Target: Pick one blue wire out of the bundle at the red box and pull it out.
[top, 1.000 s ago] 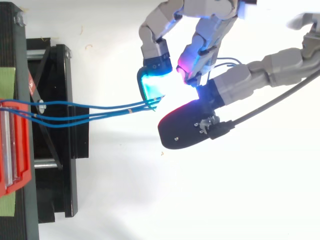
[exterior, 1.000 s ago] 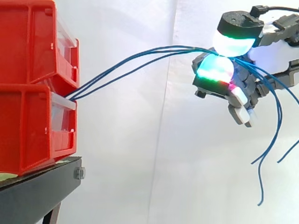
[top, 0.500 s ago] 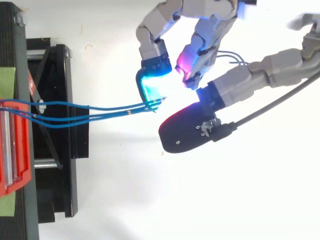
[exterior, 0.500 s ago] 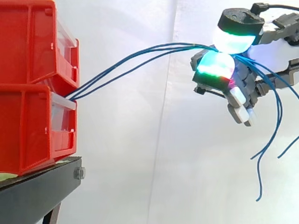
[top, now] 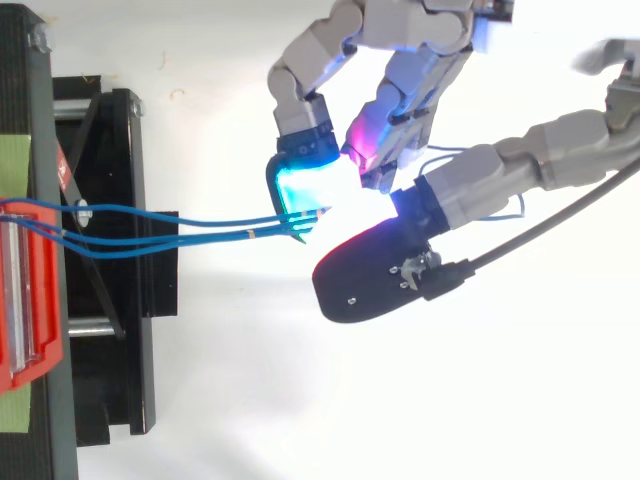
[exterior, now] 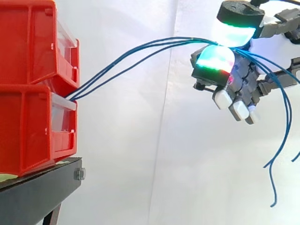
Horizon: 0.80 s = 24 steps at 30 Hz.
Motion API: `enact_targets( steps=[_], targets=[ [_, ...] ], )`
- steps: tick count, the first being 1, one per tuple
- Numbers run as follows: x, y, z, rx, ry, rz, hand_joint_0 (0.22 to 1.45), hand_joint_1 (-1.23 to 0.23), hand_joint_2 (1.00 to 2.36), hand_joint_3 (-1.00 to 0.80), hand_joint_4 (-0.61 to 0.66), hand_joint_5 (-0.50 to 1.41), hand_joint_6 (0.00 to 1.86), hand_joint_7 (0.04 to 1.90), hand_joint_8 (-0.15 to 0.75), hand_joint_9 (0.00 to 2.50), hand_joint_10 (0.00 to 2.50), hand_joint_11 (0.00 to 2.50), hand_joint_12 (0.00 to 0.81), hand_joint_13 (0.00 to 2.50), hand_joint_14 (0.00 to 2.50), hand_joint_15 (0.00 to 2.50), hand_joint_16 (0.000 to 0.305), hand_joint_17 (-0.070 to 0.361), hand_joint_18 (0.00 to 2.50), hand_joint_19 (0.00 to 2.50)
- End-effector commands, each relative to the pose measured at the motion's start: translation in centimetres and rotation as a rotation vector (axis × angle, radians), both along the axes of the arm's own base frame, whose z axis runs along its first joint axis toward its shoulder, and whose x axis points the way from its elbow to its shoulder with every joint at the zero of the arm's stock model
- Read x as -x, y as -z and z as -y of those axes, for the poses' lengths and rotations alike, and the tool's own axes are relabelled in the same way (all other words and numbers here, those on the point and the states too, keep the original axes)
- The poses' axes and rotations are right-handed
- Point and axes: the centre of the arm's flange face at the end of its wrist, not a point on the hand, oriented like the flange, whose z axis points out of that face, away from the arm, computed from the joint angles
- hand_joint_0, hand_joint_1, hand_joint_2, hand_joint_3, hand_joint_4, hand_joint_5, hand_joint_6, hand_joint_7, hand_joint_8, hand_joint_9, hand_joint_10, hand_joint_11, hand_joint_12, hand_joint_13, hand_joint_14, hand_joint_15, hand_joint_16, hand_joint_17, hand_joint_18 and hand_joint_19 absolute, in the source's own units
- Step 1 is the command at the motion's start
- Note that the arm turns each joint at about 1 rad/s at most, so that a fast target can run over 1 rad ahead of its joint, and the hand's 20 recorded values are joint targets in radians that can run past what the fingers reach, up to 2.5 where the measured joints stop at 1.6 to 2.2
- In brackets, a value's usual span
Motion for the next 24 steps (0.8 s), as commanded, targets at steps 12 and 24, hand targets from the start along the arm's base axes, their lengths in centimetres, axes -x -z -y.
enact_targets(
  steps=[12,24],
  targets=[
    [0.01,0.0,-0.02,-0.009,0.001,0.0,0.64,-0.82,1.0,-0.5,-0.1,-0.14,0.87,1.28,0.163,0.99,0.0,0.0,0.354,0.99,0.01,0.24,0.051,0.116,0.96,0.48],
    [0.02,0.02,-0.08,-0.022,-0.002,0.0,0.7,-0.85,1.0,-0.49,-0.14,-0.16,0.94,1.18,0.186,0.92,0.0,0.09,0.377,0.98,0.01,0.29,0.051,0.116,0.95,0.45]
  ],
)
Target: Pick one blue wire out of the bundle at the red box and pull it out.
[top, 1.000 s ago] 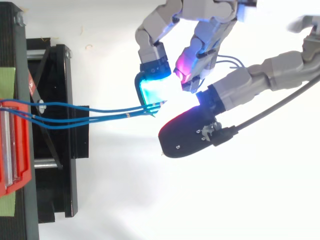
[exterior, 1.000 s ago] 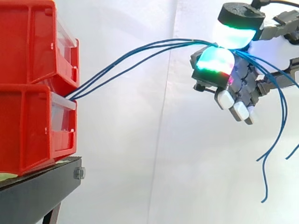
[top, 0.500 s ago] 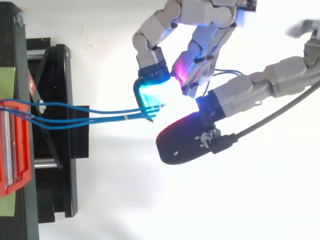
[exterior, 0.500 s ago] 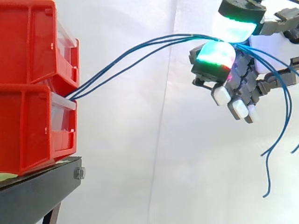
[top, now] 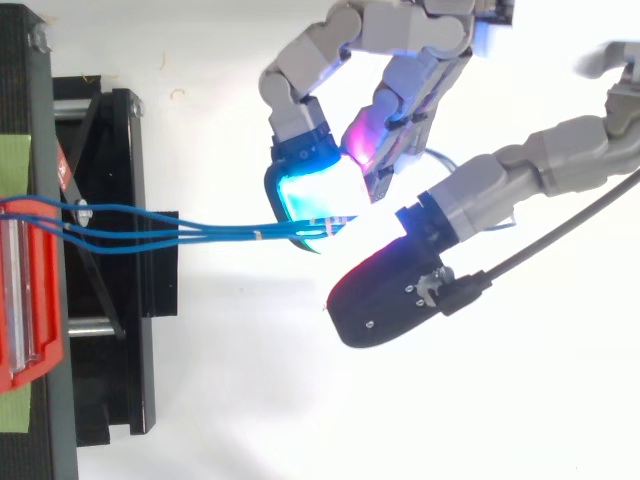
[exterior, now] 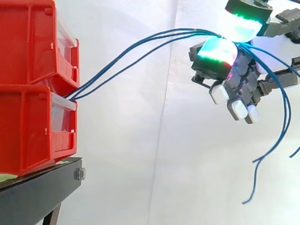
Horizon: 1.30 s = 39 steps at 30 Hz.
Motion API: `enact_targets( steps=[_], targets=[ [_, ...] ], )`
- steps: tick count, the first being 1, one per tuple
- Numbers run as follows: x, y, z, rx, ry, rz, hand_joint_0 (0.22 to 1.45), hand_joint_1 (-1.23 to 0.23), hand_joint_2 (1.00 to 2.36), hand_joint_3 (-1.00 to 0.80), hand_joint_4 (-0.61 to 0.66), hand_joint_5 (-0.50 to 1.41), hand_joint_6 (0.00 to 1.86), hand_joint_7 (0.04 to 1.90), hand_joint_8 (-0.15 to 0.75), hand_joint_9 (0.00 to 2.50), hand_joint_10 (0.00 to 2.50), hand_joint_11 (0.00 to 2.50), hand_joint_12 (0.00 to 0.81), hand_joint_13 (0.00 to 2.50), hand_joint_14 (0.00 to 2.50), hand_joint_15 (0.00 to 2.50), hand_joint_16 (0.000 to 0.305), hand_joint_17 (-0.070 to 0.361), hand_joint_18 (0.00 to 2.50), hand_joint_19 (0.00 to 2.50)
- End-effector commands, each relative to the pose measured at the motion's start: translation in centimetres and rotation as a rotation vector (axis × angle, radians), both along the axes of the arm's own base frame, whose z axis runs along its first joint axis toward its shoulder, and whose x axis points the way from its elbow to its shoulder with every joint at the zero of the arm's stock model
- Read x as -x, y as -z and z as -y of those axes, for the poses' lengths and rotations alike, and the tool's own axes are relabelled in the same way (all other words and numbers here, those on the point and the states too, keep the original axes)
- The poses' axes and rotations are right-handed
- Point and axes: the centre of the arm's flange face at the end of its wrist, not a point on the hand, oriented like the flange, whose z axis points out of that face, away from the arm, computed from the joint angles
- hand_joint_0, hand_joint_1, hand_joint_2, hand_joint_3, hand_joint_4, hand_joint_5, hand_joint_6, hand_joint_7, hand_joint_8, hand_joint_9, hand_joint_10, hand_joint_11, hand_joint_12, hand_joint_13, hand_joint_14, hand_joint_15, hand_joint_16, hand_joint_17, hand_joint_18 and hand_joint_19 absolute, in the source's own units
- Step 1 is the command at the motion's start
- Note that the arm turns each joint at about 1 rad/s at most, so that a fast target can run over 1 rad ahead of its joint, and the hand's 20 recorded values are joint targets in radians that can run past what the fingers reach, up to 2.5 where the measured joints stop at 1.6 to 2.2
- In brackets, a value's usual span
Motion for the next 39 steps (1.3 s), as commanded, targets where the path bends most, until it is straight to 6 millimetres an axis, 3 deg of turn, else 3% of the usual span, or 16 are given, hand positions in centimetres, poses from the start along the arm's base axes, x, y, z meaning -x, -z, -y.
enact_targets(
  steps=[1,5,9,12,15,19,25,30,31,34,36,39],
  targets=[
    [0.02,0.1,0.0,-0.006,0.001,-0.002,0.63,-0.8,1.0,-0.5,-0.12,-0.16,0.94,1.03,0.186,0.91,0.0,0.11,0.383,0.97,0.01,0.3,0.052,0.118,0.94,0.48],
    [0.0,0.03,0.0,-0.006,0.001,-0.001,0.5,-0.59,1.0,-0.5,-0.04,-0.14,0.9,1.1,0.236,0.95,0.0,0.15,0.418,0.98,0.01,0.32,0.058,0.13,0.95,0.52],
    [-0.02,0.03,-0.11,-0.006,-0.001,-0.001,0.46,-0.53,1.0,-0.5,-0.01,-0.13,0.89,1.13,0.27,0.97,0.0,0.17,0.441,1.0,0.01,0.33,0.063,0.142,0.98,0.52],
    [0.02,0.1,0.0,-0.006,0.001,-0.002,0.47,-0.58,1.0,-0.5,0.02,-0.13,0.89,1.18,0.288,0.98,0.0,0.22,0.446,1.0,0.01,0.36,0.062,0.14,0.97,0.53],
    [-0.02,0.03,-0.11,-0.006,-0.001,-0.001,0.56,-0.67,1.0,-0.5,0.04,-0.13,0.91,1.2,0.286,0.98,0.01,0.26,0.42,1.0,0.01,0.38,0.056,0.125,0.93,0.55],
    [-0.02,0.03,-0.17,-0.008,-0.007,-0.001,0.62,-0.8,1.01,-0.35,0.1,-0.13,0.92,1.27,0.304,0.98,0.01,0.33,0.417,1.02,0.02,0.4,0.054,0.123,0.94,0.54],
    [-0.03,0.03,-0.23,-0.012,-0.012,0.0,0.73,-0.86,1.02,-0.18,-0.01,-0.14,0.97,1.27,0.308,0.99,0.01,0.36,0.413,1.05,0.01,0.4,0.054,0.121,0.98,0.49],
    [0.02,0.06,-0.21,-0.033,-0.015,-0.002,0.81,-0.87,1.01,-0.37,-0.16,-0.18,0.95,1.39,0.21,0.9,0.01,0.25,0.395,1.01,0.01,0.36,0.053,0.118,0.95,0.46],
    [0.07,0.09,-0.23,-0.044,-0.014,-0.005,0.82,-0.86,1.0,-0.47,-0.24,-0.18,0.95,1.41,0.201,0.9,0.0,0.22,0.388,1.01,0.01,0.35,0.052,0.118,0.95,0.45],
    [0.09,0.11,-0.26,-0.05,-0.016,-0.006,0.76,-0.85,1.0,-0.5,-0.23,-0.19,0.93,1.48,0.178,0.91,0.0,0.1,0.37,1.01,0.01,0.3,0.051,0.116,0.98,0.41],
    [0.14,0.14,-0.3,-0.063,-0.018,-0.01,0.65,-0.81,1.0,-0.5,-0.21,-0.19,0.92,1.22,0.163,0.9,0.0,0.05,0.369,0.98,0.01,0.3,0.051,0.115,0.94,0.47],
    [0.15,0.16,-0.45,-0.073,-0.021,-0.012,0.61,-0.77,1.0,-0.5,-0.19,-0.16,0.87,1.23,0.156,0.91,0.0,0.02,0.374,0.98,0.01,0.31,0.051,0.115,0.93,0.5]
  ],
)
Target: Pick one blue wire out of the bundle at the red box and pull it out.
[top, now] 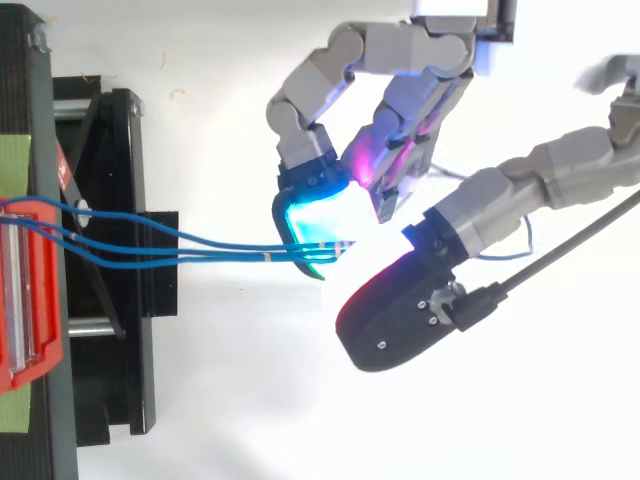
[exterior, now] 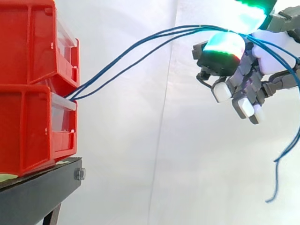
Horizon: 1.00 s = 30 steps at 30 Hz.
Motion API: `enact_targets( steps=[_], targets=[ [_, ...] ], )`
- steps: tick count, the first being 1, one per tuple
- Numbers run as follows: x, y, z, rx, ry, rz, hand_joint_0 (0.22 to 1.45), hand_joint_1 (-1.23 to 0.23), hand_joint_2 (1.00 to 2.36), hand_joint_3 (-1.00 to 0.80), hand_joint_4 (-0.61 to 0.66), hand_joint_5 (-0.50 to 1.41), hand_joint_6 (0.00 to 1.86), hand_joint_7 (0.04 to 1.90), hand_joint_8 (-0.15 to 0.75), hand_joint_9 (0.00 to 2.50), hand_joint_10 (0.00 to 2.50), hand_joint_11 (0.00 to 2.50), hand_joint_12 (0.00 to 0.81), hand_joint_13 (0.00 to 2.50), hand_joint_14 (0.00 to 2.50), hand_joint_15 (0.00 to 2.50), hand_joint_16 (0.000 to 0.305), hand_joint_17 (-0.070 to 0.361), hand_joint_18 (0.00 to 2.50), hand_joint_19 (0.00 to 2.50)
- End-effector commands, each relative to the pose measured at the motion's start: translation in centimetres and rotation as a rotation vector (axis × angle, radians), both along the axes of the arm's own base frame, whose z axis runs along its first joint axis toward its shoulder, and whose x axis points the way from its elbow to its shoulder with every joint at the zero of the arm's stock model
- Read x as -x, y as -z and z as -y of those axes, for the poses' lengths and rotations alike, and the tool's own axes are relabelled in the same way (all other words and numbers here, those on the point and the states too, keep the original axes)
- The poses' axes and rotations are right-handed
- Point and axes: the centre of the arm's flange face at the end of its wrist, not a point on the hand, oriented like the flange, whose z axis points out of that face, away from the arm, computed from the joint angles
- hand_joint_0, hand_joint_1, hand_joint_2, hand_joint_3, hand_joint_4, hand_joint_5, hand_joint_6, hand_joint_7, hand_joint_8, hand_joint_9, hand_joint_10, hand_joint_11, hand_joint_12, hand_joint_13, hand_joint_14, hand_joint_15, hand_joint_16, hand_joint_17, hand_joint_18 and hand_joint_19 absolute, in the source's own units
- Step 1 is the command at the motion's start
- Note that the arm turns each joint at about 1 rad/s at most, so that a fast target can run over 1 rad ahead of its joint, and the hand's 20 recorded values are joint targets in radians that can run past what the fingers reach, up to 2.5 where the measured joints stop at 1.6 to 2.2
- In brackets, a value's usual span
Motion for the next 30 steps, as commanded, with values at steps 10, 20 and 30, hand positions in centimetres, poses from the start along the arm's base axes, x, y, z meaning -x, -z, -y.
enact_targets(
  steps=[10,20,30],
  targets=[
    [0.1,0.08,-0.16,-0.029,-0.012,-0.008,0.77,-0.85,1.02,-0.18,-0.24,-0.17,0.95,1.45,0.191,0.96,0.0,0.1,0.38,1.03,0.01,0.32,0.052,0.117,0.96,0.51],
    [0.29,0.25,-0.21,-0.041,-0.015,-0.023,0.62,-0.81,1.0,-0.48,0.03,-0.11,0.87,1.42,0.185,1.07,0.0,0.03,0.386,1.04,0.01,0.31,0.053,0.12,0.97,0.54],
    [0.26,0.18,-0.28,-0.049,-0.019,-0.021,0.6,-0.76,1.0,-0.45,-0.01,-0.1,0.85,1.39,0.176,1.12,0.0,0.05,0.39,1.04,0.01,0.31,0.053,0.12,0.99,0.55]
  ],
)
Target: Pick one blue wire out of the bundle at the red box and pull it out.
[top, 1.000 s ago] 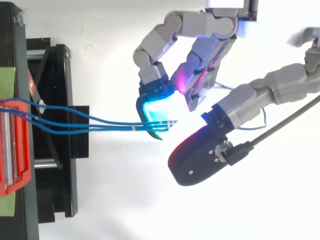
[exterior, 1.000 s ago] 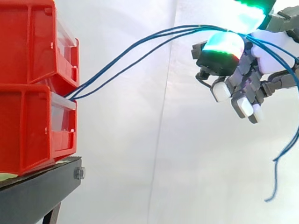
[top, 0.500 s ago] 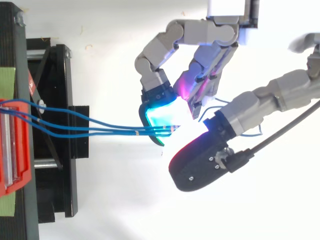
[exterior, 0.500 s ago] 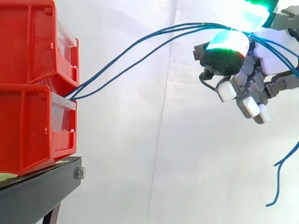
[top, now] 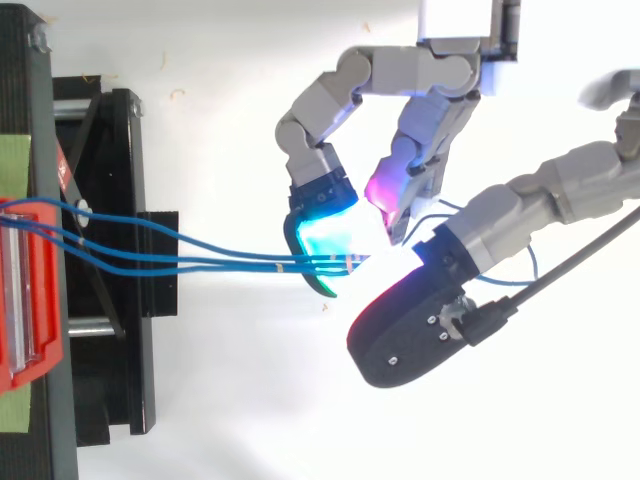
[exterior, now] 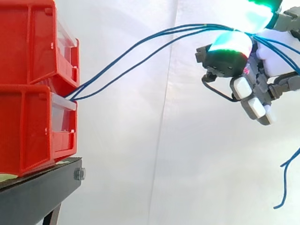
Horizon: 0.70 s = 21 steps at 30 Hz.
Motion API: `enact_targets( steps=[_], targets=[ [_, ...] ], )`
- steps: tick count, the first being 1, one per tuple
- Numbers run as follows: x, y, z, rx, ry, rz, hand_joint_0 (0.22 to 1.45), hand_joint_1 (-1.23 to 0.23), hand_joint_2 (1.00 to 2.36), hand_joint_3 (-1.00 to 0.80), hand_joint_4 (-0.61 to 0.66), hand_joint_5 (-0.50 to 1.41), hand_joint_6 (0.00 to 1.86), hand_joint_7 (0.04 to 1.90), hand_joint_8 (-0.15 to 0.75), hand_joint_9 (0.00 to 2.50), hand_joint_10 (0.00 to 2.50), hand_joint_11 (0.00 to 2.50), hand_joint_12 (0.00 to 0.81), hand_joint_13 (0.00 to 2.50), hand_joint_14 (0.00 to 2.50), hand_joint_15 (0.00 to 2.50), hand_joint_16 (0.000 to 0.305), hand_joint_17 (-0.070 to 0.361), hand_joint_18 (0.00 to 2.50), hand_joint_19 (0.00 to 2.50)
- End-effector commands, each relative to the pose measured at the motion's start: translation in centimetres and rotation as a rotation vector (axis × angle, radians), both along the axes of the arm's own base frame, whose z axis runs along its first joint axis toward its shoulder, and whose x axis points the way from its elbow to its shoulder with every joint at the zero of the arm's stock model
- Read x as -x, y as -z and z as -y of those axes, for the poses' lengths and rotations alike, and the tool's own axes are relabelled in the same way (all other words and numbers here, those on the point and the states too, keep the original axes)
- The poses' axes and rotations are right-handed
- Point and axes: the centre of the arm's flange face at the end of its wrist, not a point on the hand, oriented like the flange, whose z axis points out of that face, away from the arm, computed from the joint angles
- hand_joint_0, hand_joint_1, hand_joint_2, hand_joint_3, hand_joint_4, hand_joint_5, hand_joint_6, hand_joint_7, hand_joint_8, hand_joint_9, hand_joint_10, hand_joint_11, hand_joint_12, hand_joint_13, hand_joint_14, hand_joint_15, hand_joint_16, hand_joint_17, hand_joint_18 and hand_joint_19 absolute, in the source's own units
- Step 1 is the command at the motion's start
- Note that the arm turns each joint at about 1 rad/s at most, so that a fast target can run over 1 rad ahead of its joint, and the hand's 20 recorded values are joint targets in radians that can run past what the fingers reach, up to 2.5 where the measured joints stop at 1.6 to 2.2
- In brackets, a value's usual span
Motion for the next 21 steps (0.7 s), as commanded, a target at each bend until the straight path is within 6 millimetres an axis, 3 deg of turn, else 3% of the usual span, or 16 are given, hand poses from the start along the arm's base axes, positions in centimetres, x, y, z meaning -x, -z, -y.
enact_targets(
  steps=[1,3,5,8,12,16,21],
  targets=[
    [0.07,-0.04,0.05,-0.004,-0.004,0.0,0.62,-0.78,1.01,-0.42,0.02,-0.1,0.85,1.44,0.188,1.12,0.0,0.1,0.392,1.04,0.01,0.31,0.053,0.12,0.99,0.55],
    [0.03,0.01,0.03,-0.002,-0.006,-0.001,0.65,-0.82,1.01,-0.4,0.0,-0.1,0.88,1.39,0.214,1.12,0.0,0.19,0.386,1.06,0.01,0.34,0.053,0.119,1.0,0.51],
    [0.07,0.08,0.11,-0.005,-0.007,-0.003,0.78,-0.9,1.01,-0.33,-0.14,-0.13,0.95,1.36,0.215,1.1,0.01,0.26,0.377,1.07,0.01,0.36,0.051,0.114,1.0,0.48],
    [0.08,0.02,0.2,-0.005,-0.007,-0.003,0.82,-0.86,1.0,-0.5,-0.16,-0.17,0.96,1.34,0.2,1.01,0.01,0.27,0.375,1.03,0.01,0.36,0.05,0.113,0.98,0.45],
    [0.1,0.02,0.31,-0.005,-0.006,-0.003,0.76,-0.88,1.0,-0.5,-0.06,-0.22,0.96,1.01,0.178,0.86,0.01,0.27,0.386,0.99,0.01,0.34,0.052,0.116,0.98,0.4],
    [0.1,0.02,0.31,-0.005,-0.006,-0.003,0.63,-0.94,1.0,-0.5,0.02,-0.24,0.96,0.97,0.197,0.78,0.01,0.34,0.398,0.94,0.01,0.36,0.055,0.124,0.95,0.43],
    [0.17,-0.08,0.4,-0.005,-0.006,-0.003,0.5,-0.88,1.0,-0.5,0.08,-0.24,0.96,0.95,0.26,0.79,0.01,0.36,0.435,0.93,0.01,0.37,0.062,0.139,0.95,0.46]
  ],
)
